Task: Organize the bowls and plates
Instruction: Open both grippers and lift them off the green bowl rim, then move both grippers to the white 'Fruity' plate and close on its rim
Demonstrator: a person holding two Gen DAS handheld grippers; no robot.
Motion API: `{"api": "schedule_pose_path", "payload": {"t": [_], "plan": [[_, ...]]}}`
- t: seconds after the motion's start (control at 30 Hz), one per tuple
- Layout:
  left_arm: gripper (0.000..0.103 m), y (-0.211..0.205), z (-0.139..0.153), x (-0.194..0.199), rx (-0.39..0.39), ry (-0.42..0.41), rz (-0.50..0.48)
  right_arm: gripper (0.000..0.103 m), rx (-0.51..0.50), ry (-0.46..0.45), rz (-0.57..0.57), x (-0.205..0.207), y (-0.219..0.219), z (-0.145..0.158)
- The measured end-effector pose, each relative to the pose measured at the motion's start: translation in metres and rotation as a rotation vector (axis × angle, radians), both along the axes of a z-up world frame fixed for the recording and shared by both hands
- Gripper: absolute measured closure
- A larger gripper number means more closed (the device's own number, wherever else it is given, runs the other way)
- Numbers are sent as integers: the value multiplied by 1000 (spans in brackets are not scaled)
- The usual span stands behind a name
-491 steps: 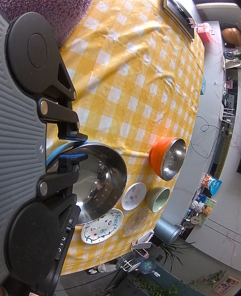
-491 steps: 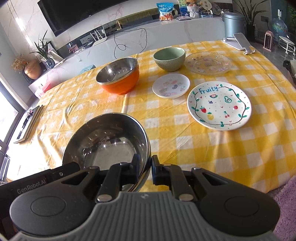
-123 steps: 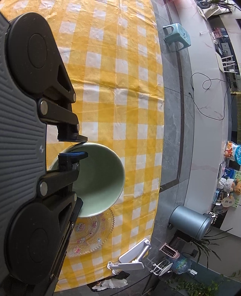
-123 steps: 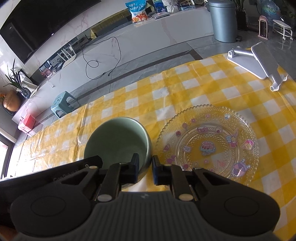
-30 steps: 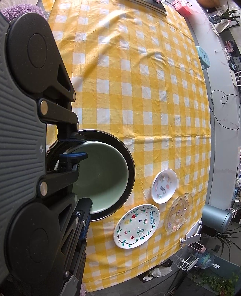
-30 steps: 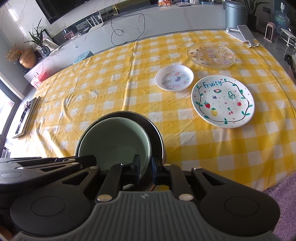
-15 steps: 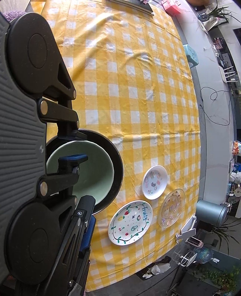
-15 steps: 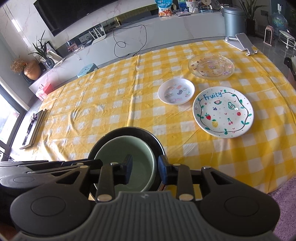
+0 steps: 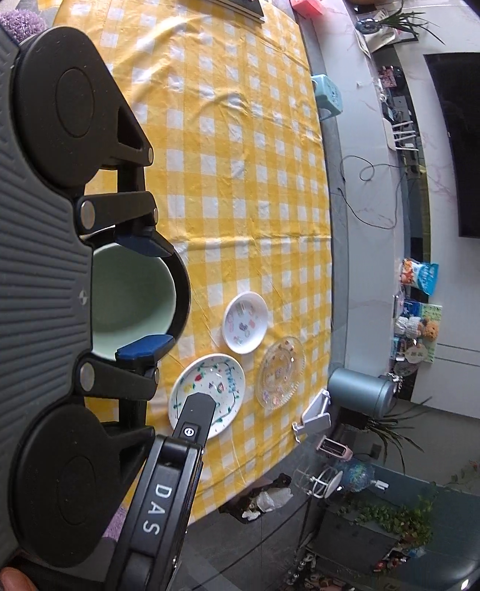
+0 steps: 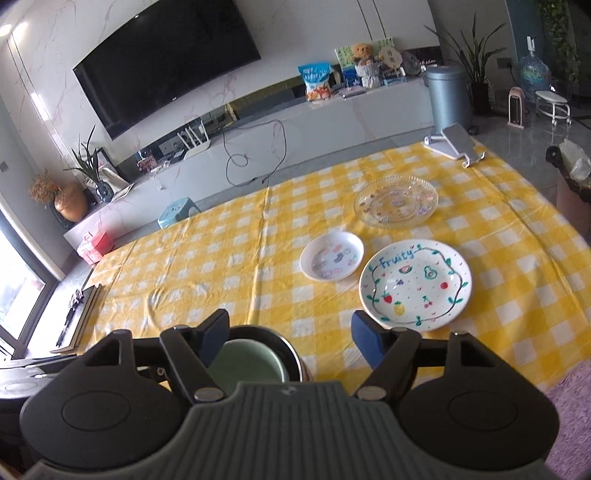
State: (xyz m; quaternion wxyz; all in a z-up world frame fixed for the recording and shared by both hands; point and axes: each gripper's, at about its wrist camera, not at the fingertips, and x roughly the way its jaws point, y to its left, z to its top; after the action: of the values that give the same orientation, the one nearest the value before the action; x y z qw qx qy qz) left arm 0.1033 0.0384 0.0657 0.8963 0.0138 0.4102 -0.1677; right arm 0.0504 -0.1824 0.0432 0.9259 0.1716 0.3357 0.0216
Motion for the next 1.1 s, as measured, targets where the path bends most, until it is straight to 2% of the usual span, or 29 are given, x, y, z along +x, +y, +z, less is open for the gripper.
{"api": "schedule_pose_path", "payload": {"t": [0.17, 0.37, 0.47, 0.53, 0.6, 0.73, 0.87, 1.0, 1.1], "plan": [[43, -31, 0, -9, 10, -67, -55, 19, -68, -98, -54, -16, -17, 4], [29, -59, -8, -5, -11, -60, -60, 12, -166, -163, -136, -27, -53, 3], [28, -72, -14, 3, -8, -34, -58, 10, -162, -179, -150, -26, -76, -3], [23, -77, -19, 8, -7, -18, -51, 8, -121, -186, -142, -24, -91, -11], [23, -83, -22, 13, -7, 2, -51, 3, -74, -160, -129, -18, -104, -18], [23, -91, -29, 26, -1, 46, -54, 3, -31, -99, -116, -1, -121, -33], [23, -95, -35, 44, 0, 88, -46, 3, -11, 3, -116, 23, -139, -52], [23, -97, -39, 65, -11, 128, -49, 3, 50, 112, -124, 50, -158, -77], [26, -100, -44, 86, -20, 165, -28, 4, 112, 154, -105, 69, -168, -94]]}}
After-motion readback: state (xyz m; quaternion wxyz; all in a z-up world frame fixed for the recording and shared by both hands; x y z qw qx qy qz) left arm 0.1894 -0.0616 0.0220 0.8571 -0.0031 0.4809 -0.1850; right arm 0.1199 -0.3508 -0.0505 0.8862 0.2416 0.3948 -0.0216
